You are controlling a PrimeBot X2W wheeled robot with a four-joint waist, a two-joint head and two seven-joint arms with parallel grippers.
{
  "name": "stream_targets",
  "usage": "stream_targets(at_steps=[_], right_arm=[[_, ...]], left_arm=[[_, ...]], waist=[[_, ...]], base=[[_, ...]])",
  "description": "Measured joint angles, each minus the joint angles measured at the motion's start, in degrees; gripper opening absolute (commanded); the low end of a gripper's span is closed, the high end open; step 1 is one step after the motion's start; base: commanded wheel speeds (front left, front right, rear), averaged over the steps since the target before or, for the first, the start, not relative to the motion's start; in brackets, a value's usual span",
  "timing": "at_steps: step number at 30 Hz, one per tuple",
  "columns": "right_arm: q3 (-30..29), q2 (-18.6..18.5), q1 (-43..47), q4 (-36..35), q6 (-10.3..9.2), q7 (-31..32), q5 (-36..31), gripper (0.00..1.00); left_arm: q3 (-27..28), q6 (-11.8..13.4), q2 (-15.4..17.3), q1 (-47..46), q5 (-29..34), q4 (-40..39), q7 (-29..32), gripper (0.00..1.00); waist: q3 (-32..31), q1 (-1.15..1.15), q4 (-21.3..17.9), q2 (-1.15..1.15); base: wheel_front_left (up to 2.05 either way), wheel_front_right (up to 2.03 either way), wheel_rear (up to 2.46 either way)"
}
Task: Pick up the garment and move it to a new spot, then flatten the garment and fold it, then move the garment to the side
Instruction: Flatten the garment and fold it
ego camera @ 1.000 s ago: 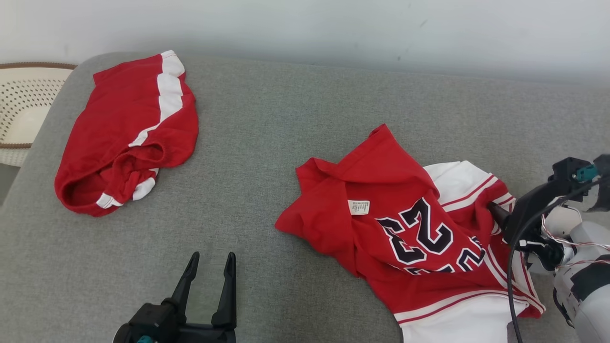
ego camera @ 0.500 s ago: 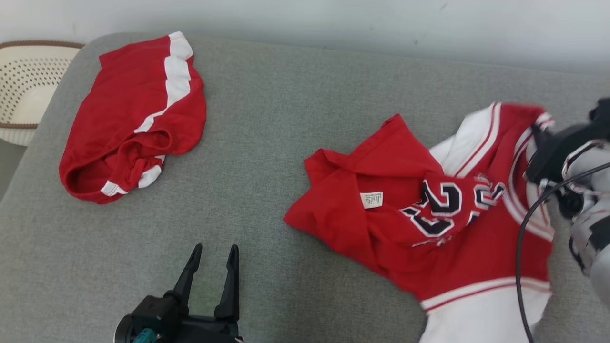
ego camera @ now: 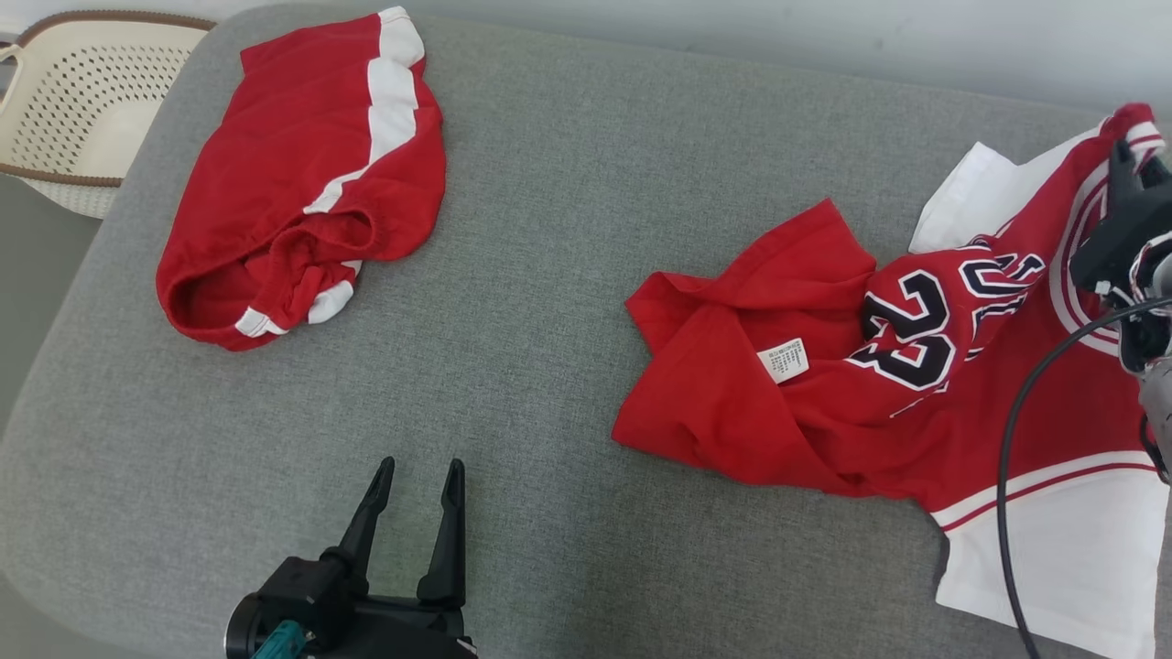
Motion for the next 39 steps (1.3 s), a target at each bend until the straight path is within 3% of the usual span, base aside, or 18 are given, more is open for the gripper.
stream_targets(at_steps=[6, 10, 15, 22, 30, 39], right_arm=[[0.77, -0.22, 1.33, 0.37, 0.0, -3.93, -2.97, 1.0], [0.25, -0.36, 2.83, -2.96, 0.0, -5.08, -3.32, 1.0], [-2.91, -1.55, 8.76, -14.48, 0.0, -5.24, -3.8, 1.0], [-10.94, -1.08, 24.63, -31.12, 0.0, -5.36, -6.68, 1.0], [-18.8, 5.65, 43.98, -47.86, 0.0, -5.37, -13.34, 1.0], [-25.74, 15.51, 61.94, -61.78, 0.0, -5.37, -22.71, 1.0]], left_arm=[[0.47, 0.0, -0.01, 0.28, 0.04, 0.23, 0.0, 1.0], [1.15, -0.07, -0.01, 1.56, 0.6, 0.38, 0.0, 1.0], [2.41, -0.43, 0.0, 2.77, 1.07, 0.52, 0.0, 1.0], [3.2, -0.66, -0.02, 4.92, 1.55, 0.51, 0.0, 1.0], [4.01, -1.11, 0.0, 6.29, 1.93, 0.46, 0.0, 1.0], [3.58, -2.1, -0.01, 6.32, 2.6, 0.85, 0.0, 1.0]], waist=[[-1.9, -0.01, -0.44, 0.0], [-3.76, -0.02, -1.5, -0.01], [-5.89, -0.02, -3.27, -0.01], [-8.98, -0.02, -5.57, -0.01], [-11.81, -0.02, -7.88, -0.01], [-13.12, -0.02, -8.16, -0.01]], base=[[0.0, 0.0, 0.0], [0.0, 0.0, 0.0], [0.0, 0.0, 0.0], [0.0, 0.0, 0.0], [0.0, 0.0, 0.0], [0.0, 0.0, 0.0]])
